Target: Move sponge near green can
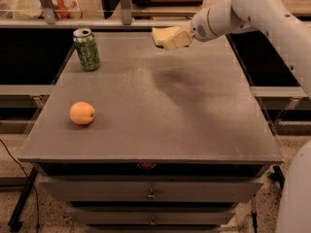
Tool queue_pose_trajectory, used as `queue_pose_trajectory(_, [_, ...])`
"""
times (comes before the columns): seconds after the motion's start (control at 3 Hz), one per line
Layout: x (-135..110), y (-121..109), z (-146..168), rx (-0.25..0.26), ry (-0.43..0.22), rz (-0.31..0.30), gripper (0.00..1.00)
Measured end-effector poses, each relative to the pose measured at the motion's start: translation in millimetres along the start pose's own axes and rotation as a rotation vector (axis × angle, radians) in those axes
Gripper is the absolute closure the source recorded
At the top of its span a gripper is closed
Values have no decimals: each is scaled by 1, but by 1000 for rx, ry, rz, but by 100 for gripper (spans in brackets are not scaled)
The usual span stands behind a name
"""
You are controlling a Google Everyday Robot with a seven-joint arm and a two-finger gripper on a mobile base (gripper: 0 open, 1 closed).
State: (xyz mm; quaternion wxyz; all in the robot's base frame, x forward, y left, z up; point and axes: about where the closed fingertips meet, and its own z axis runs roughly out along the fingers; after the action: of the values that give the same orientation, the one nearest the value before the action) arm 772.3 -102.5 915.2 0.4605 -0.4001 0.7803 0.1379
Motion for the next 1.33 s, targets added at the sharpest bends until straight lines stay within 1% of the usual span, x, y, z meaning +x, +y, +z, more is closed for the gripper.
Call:
queue_pose_trajectory(0.33, [-3, 14, 7, -47, -17, -38, 100])
queue_pose_trajectory(0.67, [-13, 49, 23, -165, -37, -127, 100])
queue_pose_trajectory(1.0, [-20, 79, 35, -274, -31, -204, 100])
queue_pose_trajectory(1.33, [-31, 108, 25, -361, -26, -270, 100])
